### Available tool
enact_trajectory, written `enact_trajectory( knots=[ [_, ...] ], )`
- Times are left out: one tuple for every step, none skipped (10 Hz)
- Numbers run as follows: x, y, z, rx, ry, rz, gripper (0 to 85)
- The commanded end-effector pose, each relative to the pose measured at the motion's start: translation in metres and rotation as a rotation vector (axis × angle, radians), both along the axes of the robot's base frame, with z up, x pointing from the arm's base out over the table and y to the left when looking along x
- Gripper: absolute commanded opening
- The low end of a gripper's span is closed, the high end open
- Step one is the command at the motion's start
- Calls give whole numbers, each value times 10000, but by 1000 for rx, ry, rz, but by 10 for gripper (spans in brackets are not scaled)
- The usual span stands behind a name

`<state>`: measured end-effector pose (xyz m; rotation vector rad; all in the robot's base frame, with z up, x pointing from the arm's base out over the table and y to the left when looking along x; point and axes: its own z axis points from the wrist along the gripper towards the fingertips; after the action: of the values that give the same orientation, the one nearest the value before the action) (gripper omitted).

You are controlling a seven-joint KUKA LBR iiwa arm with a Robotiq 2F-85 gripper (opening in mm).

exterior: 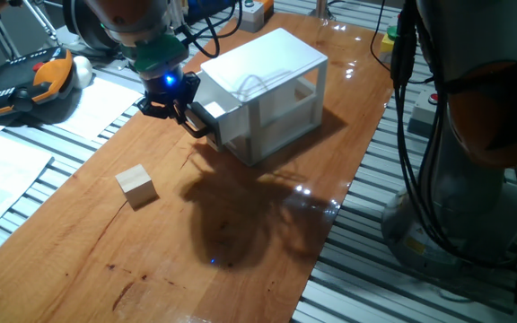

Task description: Put things in the drawer

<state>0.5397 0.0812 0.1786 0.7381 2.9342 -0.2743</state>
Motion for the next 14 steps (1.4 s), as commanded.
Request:
enact_trajectory(
  knots=[
    [3,13,-4,0,0,0,0],
    [4,30,-8,0,0,-1,0],
    [4,43,-8,0,0,-1,0],
    [9,54,-8,0,0,-1,0],
    [10,64,-6,1,0,-1,0],
    [12,72,-7,1,0,-1,0],
    [13,84,-7,1,0,-1,0],
    [13,99,-5,1,0,-1,0],
    [12,120,-2,0,-1,-3,0],
    [11,141,-3,-1,-1,-4,0],
    [5,169,-10,-1,-1,-6,0],
    [-2,196,-20,-1,-2,-9,0],
    [-6,217,-25,-1,-3,-9,0],
    [-6,232,-28,-1,-5,-10,0]
  ],
)
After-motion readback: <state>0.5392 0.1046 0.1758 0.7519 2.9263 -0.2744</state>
